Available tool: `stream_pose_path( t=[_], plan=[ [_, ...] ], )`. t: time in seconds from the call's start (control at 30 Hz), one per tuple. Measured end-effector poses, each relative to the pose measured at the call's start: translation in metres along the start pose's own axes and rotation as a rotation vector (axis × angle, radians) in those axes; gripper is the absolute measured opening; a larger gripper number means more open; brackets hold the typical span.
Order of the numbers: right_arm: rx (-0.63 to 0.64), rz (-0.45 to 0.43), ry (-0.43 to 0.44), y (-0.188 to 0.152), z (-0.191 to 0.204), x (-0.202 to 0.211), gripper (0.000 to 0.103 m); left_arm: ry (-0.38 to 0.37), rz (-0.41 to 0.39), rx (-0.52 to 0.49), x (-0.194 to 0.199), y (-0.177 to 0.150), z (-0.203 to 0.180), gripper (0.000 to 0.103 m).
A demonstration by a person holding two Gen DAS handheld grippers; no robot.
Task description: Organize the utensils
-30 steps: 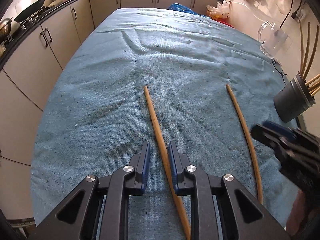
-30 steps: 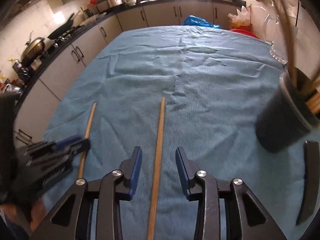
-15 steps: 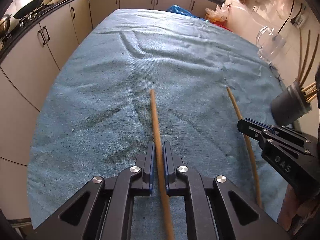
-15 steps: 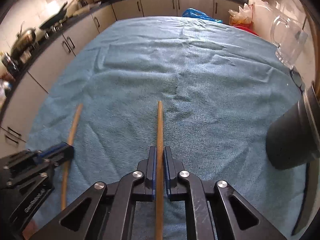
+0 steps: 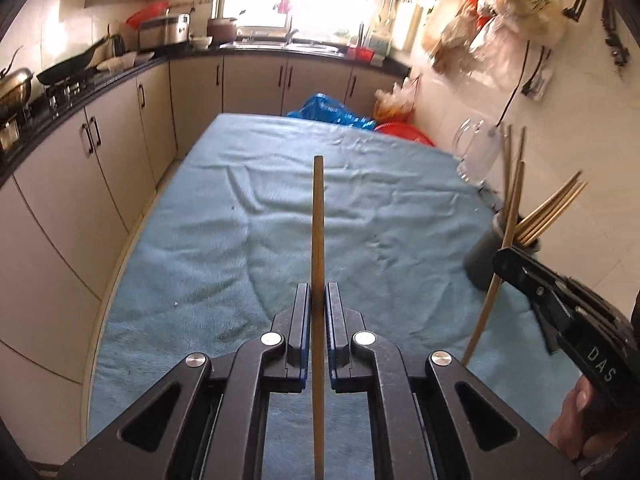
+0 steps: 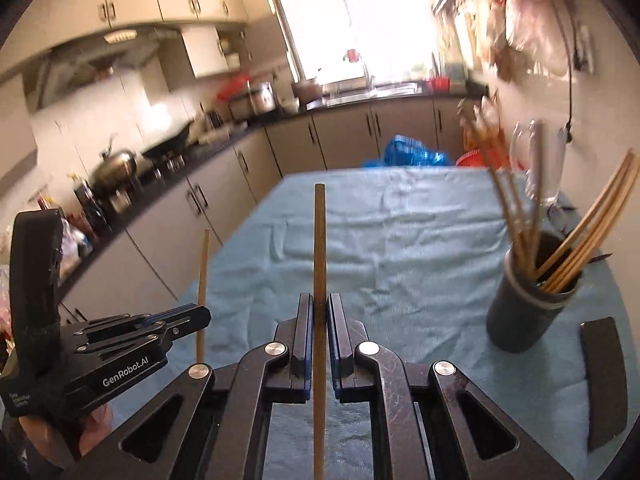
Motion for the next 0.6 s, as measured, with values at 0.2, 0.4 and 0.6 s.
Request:
stream_pose_path(
  t=[0.2,0.4,0.6],
  plan=[
    [-0.027,-0.056,0.0,-0.001,-0.001,0.025,0.008,-0.019,-0.04,-0.036,0.025,0.0,-0.016,0.007],
    [-0.045,-0.071,-0.002,-0.002,-0.009,0.038,0.008,-0.024,-0.051,-0.045,0.031,0.003,-0.024,0.007],
    [-0.055,-0.088,-0.008,-0.003,-0.01,0.046,0.008,-0.019,-0.055,-0.052,0.033,0.003,-0.025,0.007]
  ],
)
Point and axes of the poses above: each gripper's, at about its wrist camera, not at the fingertips, and x roughly against the way its jaws point, z to its left, y to its top, the point moved 1 cm from there along -x, roughly the way its jaws point, and after that the axes turned 12 degrees about -y, right-handed, at the moved point
